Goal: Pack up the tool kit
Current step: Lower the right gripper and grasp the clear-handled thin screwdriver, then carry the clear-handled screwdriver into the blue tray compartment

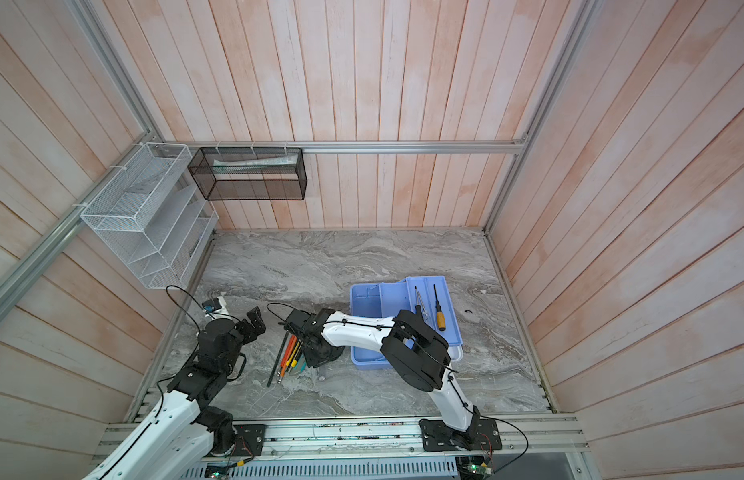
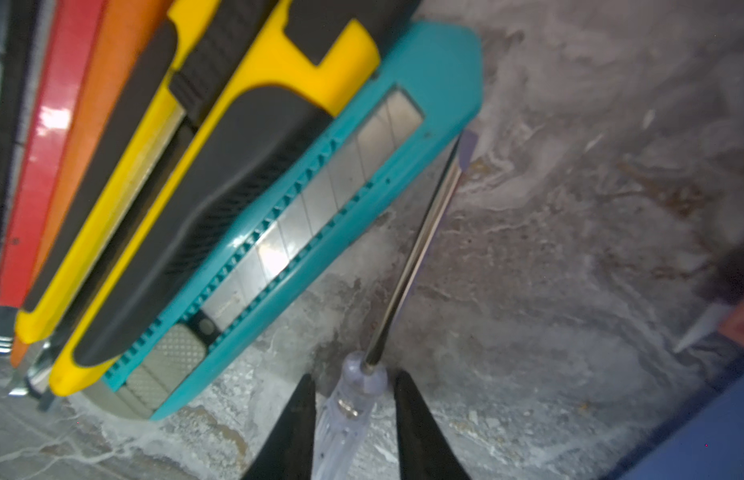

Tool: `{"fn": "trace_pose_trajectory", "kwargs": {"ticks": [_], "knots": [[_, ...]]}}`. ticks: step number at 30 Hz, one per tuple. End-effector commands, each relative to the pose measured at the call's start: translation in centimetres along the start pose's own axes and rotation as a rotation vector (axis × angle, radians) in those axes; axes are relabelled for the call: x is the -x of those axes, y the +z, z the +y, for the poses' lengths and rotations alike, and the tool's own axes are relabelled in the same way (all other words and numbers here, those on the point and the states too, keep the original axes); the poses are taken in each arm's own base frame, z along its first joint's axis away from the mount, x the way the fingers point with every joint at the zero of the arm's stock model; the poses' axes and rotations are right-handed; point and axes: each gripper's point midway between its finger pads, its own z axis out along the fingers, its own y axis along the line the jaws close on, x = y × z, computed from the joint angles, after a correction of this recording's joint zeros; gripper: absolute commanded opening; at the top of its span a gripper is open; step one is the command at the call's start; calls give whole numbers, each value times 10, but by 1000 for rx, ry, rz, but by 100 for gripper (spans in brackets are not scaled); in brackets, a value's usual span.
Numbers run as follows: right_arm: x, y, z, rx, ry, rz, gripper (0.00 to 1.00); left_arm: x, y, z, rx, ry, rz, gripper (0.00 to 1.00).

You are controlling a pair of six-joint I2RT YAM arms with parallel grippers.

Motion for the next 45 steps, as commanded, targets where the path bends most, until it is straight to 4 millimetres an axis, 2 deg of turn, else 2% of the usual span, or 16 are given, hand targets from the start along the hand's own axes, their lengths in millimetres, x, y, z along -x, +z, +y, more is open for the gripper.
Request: {"fn": "trace_pose_trajectory", "kwargs": {"ticks": [1, 8, 12, 15, 20, 25, 28, 32, 38, 41, 45], "knots": [[-9, 12, -17, -68, 41, 44, 26, -5, 1, 4, 11, 4, 10, 100], [-15, 13, -45, -107, 83, 64, 9, -5, 1, 4, 11, 2, 7, 100], [-6, 1, -52, -135, 87, 27, 4, -4, 0, 4, 8, 2, 6, 100], [7, -14, -49, -117, 81, -20, 1, -5, 1, 4, 9, 2, 7, 100], [26, -42, -42, -40, 59, -94, 0, -5, 1, 4, 8, 3, 9, 100], [39, -69, -58, -20, 49, -160, 0, -5, 1, 4, 11, 3, 9, 100], [45, -78, -57, 21, 32, -192, 0, -5, 1, 5, 14, 3, 10, 100], [47, -85, -62, -9, 19, -188, 0, -4, 0, 5, 14, -1, 5, 100], [60, -129, -98, -26, 63, -266, 0, -5, 2, 4, 14, 2, 12, 100], [60, -153, -127, -60, 103, -307, 0, -5, 3, 4, 17, 4, 15, 100], [54, -176, -167, -120, 161, -340, 0, -6, 3, 5, 20, 5, 17, 100]]}}
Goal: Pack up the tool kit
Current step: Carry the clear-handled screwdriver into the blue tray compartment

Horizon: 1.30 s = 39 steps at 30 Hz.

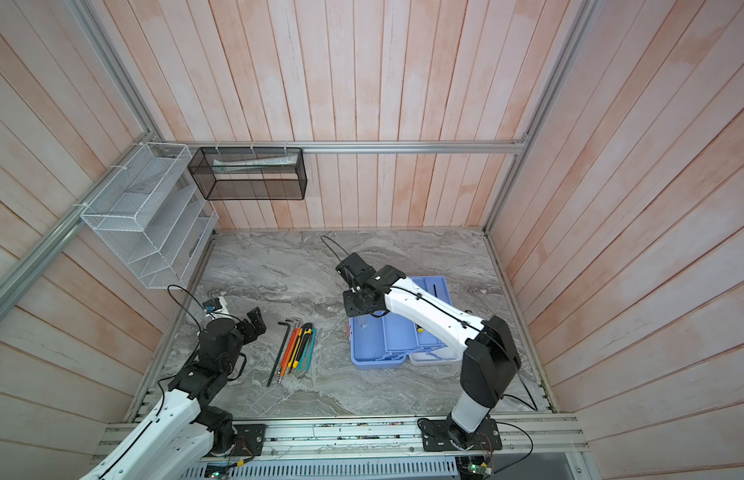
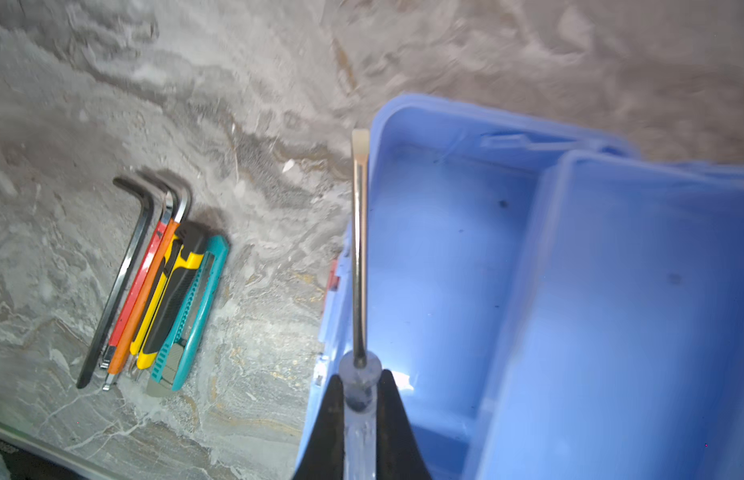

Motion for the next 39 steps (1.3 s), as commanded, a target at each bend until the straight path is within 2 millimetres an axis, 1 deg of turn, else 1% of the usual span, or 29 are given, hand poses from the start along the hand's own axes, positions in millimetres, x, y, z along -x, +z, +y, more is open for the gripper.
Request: {"fn": "trace_pose_trajectory", "kwargs": {"ticks": [1, 6, 10, 16, 19, 21, 25, 34, 39], "knots": [[-6, -16, -41, -107, -5, 6, 0, -4, 1, 4, 13, -1, 7, 100], [-4, -37, -102, -240, 40, -7, 0, -3, 1, 4, 13, -1, 6, 100], [-12, -49, -152, -353, 93, 9, 0, -3, 2, 4, 15, 0, 8, 100], [-27, -62, -201, -459, 151, 16, 0, -3, 3, 4, 19, 1, 12, 100], [-34, -65, -220, -505, 177, 18, 0, -4, 4, 4, 21, 2, 17, 100], [-38, -65, -226, -516, 185, 19, 0, -4, 4, 3, 21, 4, 18, 100], [-49, -58, -239, -536, 184, 51, 0, -5, 5, 3, 22, 8, 24, 100], [-55, -36, -244, -519, 185, 87, 0, -4, 5, 3, 22, 8, 22, 100], [-53, -29, -240, -482, 183, 79, 0, -5, 5, 3, 22, 8, 24, 100]]}}
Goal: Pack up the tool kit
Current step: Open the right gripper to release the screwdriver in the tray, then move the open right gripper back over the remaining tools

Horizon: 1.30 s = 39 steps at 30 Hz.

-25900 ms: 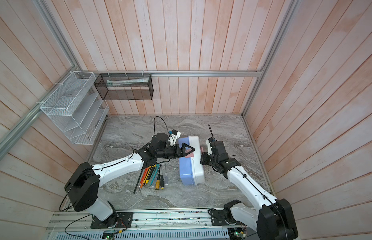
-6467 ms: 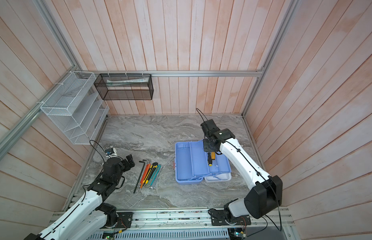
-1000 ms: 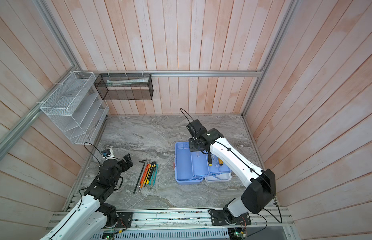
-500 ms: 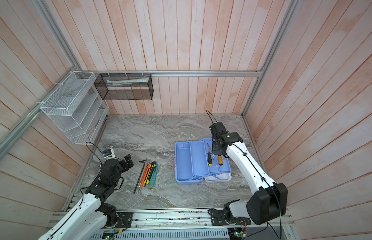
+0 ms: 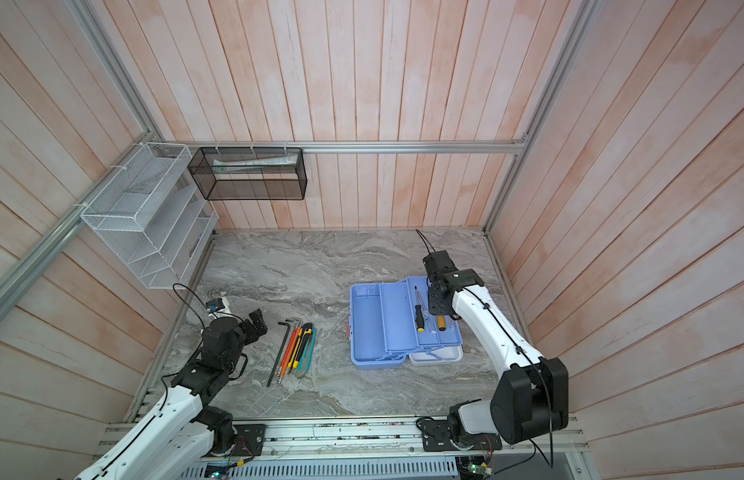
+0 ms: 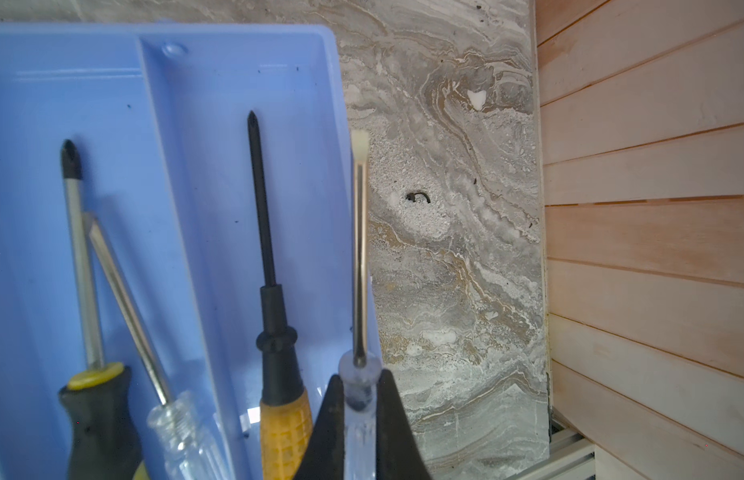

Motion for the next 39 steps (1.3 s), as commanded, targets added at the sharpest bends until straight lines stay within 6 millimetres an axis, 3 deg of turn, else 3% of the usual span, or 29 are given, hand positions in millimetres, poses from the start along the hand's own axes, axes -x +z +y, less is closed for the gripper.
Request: {"fn": "trace_pose_trajectory", "kwargs": {"ticks": [1, 7, 13, 19, 23, 26, 31, 35, 39], "knots": [[3, 4, 5, 29, -5, -9, 0, 4, 0, 1, 4, -7, -9, 100], [-1, 11, 7, 24, -8, 8, 5, 4, 0, 1, 5, -6, -8, 100], [2, 7, 4, 6, -13, 12, 19, 4, -1, 0, 4, -9, -10, 100], [13, -7, -8, -47, -4, 2, 24, 4, -1, 1, 7, -9, -9, 100], [27, -29, 5, 3, -7, -46, 25, 4, 0, 1, 10, -8, -8, 100], [44, -53, 43, 125, -20, -132, 27, 4, 1, 1, 11, -9, -7, 100], [57, -90, 143, 373, -75, -257, 29, 4, -1, 3, 14, -12, -10, 100], [39, -111, 235, 597, -160, -277, 32, 4, -1, 3, 13, -14, -12, 100], [9, -108, 302, 689, -259, -223, 39, 4, -2, 4, 16, -17, -15, 100]]}}
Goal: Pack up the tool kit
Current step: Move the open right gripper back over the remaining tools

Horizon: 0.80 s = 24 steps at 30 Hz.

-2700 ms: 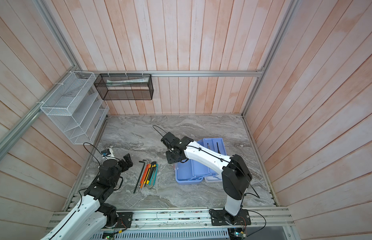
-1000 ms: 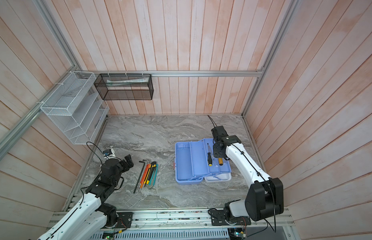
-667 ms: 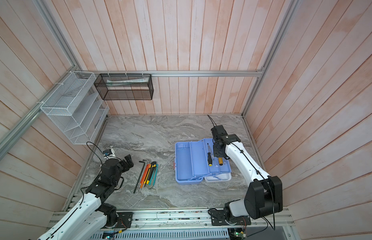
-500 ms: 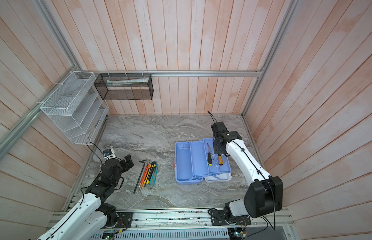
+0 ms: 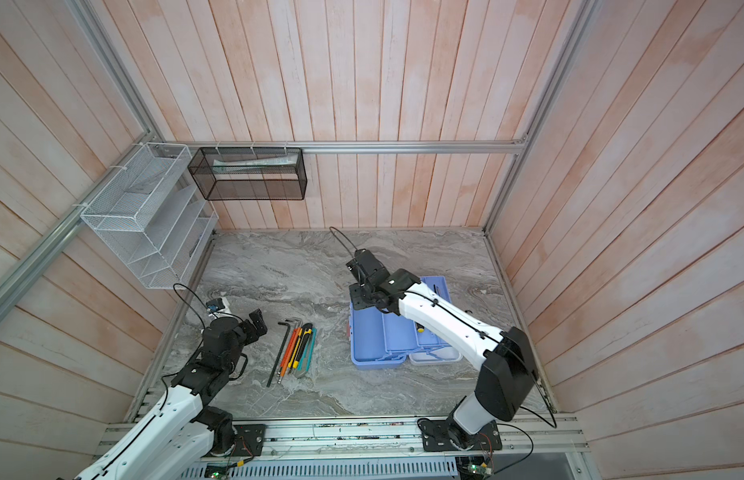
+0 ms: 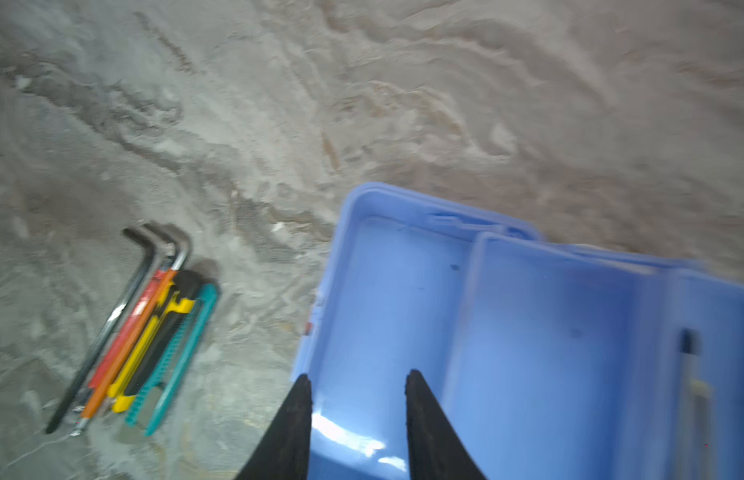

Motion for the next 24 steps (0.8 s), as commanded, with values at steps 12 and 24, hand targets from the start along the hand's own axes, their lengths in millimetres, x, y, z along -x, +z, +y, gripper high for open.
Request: {"fn": "trace_pose_trajectory", "kwargs": {"ticks": [12, 24], "knots": [[-77, 88, 117, 242, -3, 224, 44, 5, -4, 3, 3, -19, -24, 100], [-116, 118, 124, 191, 18, 332, 44, 6, -5, 3, -1, -21, -29, 100]]}}
